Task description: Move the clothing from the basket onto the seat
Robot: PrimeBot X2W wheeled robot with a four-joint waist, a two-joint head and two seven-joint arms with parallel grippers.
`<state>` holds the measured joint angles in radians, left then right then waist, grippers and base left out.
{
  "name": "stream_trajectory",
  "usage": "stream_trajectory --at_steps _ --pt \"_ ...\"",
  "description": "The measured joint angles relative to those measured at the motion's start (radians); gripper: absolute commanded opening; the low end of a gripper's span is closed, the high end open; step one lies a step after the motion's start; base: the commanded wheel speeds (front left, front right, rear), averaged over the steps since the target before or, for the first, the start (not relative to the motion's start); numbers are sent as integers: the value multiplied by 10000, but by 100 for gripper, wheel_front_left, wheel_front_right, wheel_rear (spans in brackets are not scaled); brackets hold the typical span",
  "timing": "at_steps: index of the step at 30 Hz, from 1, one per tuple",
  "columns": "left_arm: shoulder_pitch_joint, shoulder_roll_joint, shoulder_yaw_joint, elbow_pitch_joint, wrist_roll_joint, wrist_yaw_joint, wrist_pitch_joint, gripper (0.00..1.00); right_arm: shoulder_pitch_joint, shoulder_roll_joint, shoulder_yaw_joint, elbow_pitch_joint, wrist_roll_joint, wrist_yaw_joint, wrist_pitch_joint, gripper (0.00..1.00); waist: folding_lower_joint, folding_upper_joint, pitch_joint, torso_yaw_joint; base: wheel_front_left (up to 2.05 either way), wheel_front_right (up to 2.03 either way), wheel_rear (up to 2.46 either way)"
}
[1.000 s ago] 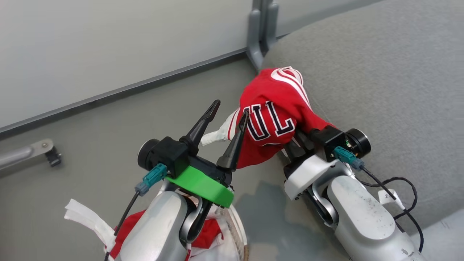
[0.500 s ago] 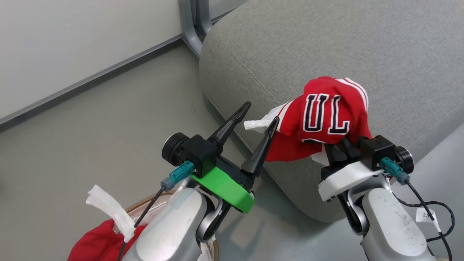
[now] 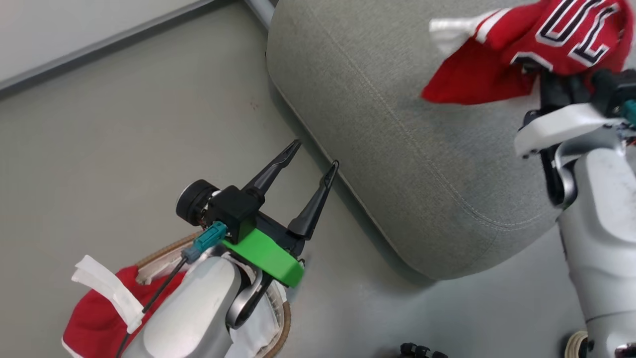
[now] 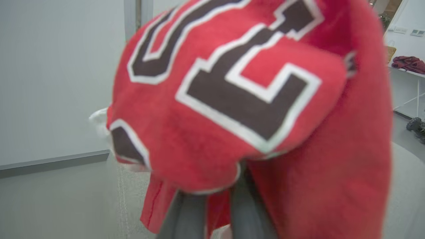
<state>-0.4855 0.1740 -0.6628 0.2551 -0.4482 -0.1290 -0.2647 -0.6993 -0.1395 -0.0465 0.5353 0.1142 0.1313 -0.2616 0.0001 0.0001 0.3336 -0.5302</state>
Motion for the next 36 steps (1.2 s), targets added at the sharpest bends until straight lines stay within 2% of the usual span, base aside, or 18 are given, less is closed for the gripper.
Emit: stream_trajectory --at_steps 6,12,17,20,26,27,28,29,32,36 --pt "-326 631 -56 -378 -79 0 -2 100 -1700 -675 -1260 792 -589 2 -2 0 1 0 950 540 0 0 0" --pt "-492 1225 25 -742 -77 0 0 100 -2949 -966 -2454 1597 -1212 2 0 0 1 0 1978 1092 0 0 0" --pt "-602 1620 58 -1074 -79 0 0 100 -3711 -1448 -4240 1971 -1766 2 -2 0 2 0 2728 1537 0 0 0" --pt "-606 1778 150 -1204 -77 0 0 100 -4053 -1457 -5198 1971 -2086 2 0 0 1 0 3136 1796 0 0 0" --pt "-596 2048 311 -1317 -23 0 0 100 -4260 -1444 -5900 2123 -2782 2 -2 0 1 0 3857 2227 0 0 0" --pt "-596 2086 349 -1352 21 0 0 100 -4284 -1342 -6084 2169 -2788 2 -2 32 1 0 3970 2287 0 0 0" --pt "-596 2105 372 -1381 33 0 0 100 -4284 -1225 -6264 2293 -2859 2 -2 79 1 0 4076 2344 0 0 0" --pt "-596 2111 376 -1388 35 0 0 100 -4262 -1118 -6383 2374 -2926 2 0 100 1 0 4150 2387 0 0 0" --pt "-601 2077 428 -1383 88 0 0 100 -3962 -642 -6855 2205 -2963 2 -2 100 1 0 4308 2583 0 0 0" --pt "-604 1906 623 -1275 107 0 0 100 -3165 -174 -6861 1720 -2934 2 -2 100 0 0 4247 2785 0 0 0"
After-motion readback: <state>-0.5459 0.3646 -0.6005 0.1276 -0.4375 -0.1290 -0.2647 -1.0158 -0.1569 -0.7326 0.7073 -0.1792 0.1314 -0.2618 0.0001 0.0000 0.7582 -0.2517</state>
